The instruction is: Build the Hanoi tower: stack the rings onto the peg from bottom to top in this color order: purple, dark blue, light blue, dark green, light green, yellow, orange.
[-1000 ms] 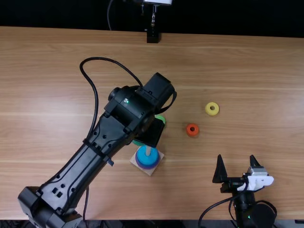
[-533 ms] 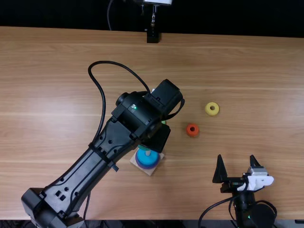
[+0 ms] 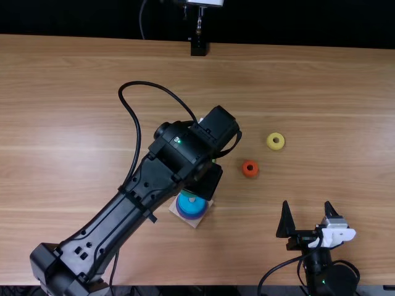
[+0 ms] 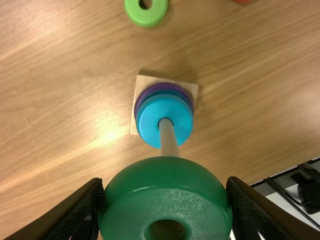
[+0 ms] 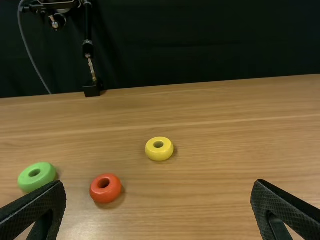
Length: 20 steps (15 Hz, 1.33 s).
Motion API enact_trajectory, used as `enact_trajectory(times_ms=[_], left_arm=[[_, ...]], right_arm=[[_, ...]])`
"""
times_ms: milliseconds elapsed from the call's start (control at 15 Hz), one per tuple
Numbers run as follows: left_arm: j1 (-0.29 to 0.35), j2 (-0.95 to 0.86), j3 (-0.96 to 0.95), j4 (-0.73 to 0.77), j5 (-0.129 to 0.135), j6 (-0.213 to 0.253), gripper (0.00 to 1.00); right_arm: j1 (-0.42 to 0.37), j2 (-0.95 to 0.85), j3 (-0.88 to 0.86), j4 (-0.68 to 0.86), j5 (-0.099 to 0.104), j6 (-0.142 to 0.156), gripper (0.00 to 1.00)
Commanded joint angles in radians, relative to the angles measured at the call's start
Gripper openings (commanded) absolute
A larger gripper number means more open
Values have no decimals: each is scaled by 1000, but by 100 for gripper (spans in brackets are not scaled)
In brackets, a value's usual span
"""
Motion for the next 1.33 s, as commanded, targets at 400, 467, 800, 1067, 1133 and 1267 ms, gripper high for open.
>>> enact_trajectory(times_ms=[400, 467, 800, 1067, 1133, 1267], left_arm=[[-27, 11, -28, 2, 0, -12, 0], [-30, 11, -28, 2, 0, -12, 0], [-32, 22, -28, 8, 0, -12, 0], [-32, 37, -28, 15, 0, -12, 0], [-30, 45, -28, 17, 0, -12, 0], [-30, 59, -28, 15, 0, -12, 0]], right_arm=[[-14, -13, -15, -11, 0, 1, 100], [-14, -13, -15, -11, 0, 1, 100], [-14, -13, -15, -11, 0, 1, 100], [-14, -13, -15, -11, 0, 1, 100], [-14, -13, -15, -11, 0, 1, 100], [-14, -13, -15, -11, 0, 1, 100]])
